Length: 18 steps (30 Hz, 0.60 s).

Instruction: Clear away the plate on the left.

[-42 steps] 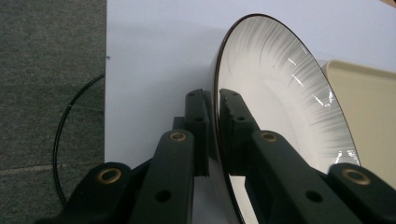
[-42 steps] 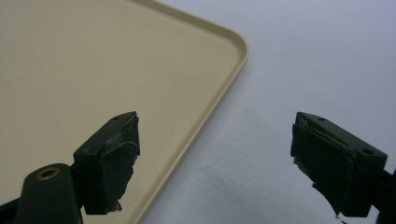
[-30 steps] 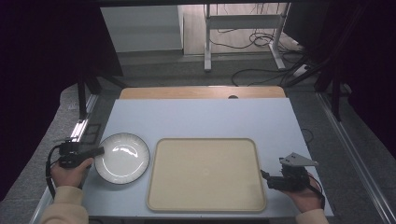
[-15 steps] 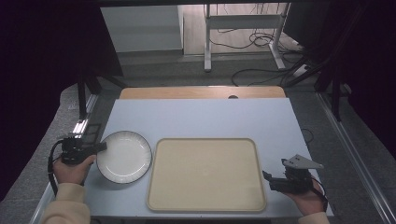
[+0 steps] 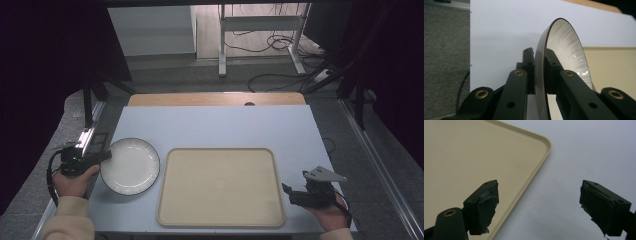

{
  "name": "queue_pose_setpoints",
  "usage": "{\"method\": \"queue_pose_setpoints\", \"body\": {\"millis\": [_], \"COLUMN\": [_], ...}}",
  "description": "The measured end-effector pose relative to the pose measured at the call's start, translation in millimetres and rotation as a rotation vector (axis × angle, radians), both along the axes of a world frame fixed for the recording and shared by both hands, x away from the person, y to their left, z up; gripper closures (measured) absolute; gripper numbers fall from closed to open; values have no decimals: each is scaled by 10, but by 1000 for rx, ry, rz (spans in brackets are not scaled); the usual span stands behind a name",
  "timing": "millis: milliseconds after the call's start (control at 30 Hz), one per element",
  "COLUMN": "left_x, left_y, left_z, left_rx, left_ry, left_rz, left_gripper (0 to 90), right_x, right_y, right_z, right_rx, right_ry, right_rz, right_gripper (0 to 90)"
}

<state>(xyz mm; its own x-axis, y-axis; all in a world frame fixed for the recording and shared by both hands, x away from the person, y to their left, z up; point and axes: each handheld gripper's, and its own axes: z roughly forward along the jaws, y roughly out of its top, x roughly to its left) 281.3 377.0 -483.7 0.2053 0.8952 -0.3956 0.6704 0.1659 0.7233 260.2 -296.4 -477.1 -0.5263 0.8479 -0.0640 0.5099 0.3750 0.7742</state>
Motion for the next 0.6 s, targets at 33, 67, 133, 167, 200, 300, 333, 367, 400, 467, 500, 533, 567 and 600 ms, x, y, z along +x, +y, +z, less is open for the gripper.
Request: {"method": "queue_pose_setpoints", "body": {"millis": [33,67,133,167,200,300,333,367,400,467,500,533,567,600], "left_x": [-10,-10,-24,-24,-29,-47,-54,-62,-76,-82,-89,-95,-101,-105], "left_y": [8,8,1,1,-4,-21,-25,-28,-36,-39,-43,-46,-51,-57], "left_z": [18,18,51,51,63,100,110,119,131,135,139,143,147,152], "left_rx": [-21,-21,-45,-45,-50,-60,-64,-71,-84,-92,-96,-101,-107,-111], "left_ry": [-13,-13,-28,-28,-34,-51,-55,-59,-66,-68,-70,-72,-75,-78], "left_rz": [-13,-13,-27,-27,-28,-33,-37,-42,-49,-54,-55,-57,-57,-57], "left_gripper": [824,822,823,822,822,820,820,820,820,821,821,821,821,821], "right_x": [4,4,5,5,5,10,17,21,27,33,37,41,44,47], "right_y": [-3,-3,-3,-3,-1,2,2,3,7,11,18,26,32,37], "right_z": [0,0,-4,-4,-5,-3,-1,1,-1,-1,-3,-4,-5,-7], "right_rx": [-1,-1,-2,-2,-2,-4,-3,-4,-2,-4,-4,-4,-6,-8], "right_ry": [-1,-1,0,0,1,-1,-2,-1,-2,-2,-2,0,0,-1], "right_rz": [-3,-3,-4,-4,-3,-5,-5,-3,-3,-1,0,3,5,8], "right_gripper": [162,162,163,163,162,162,163,162,162,162,162,162,162,163]}}
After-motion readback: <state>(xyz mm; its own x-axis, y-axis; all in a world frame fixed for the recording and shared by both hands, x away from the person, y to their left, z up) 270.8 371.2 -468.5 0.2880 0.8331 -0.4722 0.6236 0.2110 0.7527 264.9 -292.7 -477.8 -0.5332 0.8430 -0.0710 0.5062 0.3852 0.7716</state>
